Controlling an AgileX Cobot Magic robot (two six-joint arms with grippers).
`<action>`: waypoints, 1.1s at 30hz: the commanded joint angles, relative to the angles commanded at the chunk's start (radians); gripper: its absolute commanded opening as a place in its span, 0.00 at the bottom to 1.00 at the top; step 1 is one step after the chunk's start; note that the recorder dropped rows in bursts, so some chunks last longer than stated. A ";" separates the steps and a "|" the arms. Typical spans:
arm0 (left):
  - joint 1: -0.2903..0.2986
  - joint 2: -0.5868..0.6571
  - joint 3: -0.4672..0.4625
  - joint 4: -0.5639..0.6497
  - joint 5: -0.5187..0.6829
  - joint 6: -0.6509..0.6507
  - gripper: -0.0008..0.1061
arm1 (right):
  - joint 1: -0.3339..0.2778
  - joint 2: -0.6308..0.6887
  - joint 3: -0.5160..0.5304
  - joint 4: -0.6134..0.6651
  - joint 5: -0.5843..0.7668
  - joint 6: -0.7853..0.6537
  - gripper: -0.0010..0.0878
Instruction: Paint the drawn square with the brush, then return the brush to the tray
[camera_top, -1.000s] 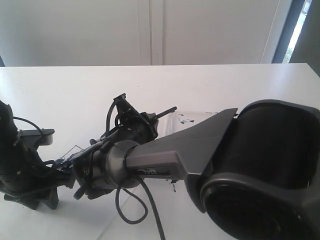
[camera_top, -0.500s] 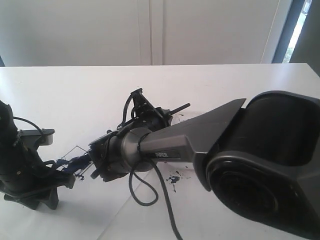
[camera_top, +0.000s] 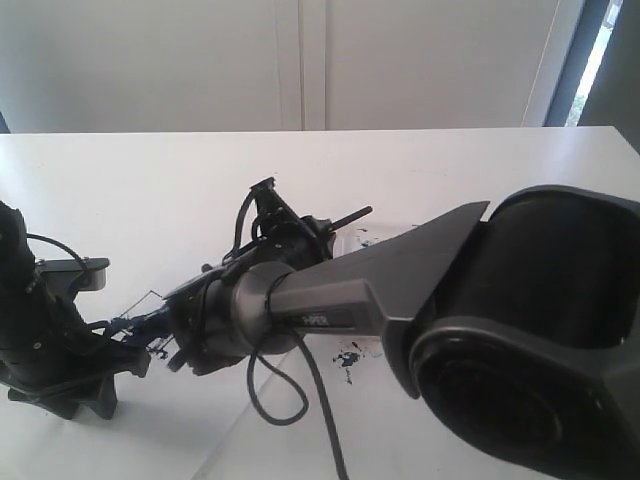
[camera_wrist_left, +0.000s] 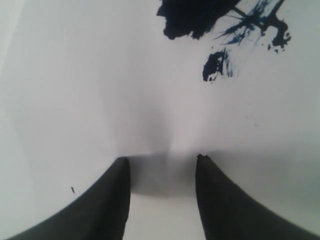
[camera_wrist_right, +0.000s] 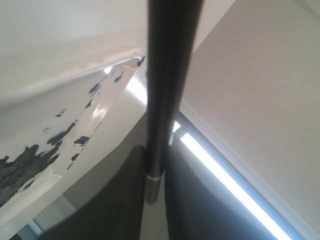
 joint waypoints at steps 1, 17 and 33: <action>0.000 0.000 0.000 0.000 0.000 0.000 0.46 | 0.007 0.000 0.000 0.000 0.000 0.000 0.01; 0.000 0.000 0.000 0.000 0.019 0.001 0.46 | -0.055 0.038 -0.018 -0.001 0.000 0.000 0.01; 0.000 0.000 0.006 -0.005 0.017 0.001 0.46 | -0.099 0.042 -0.077 0.019 0.000 0.000 0.01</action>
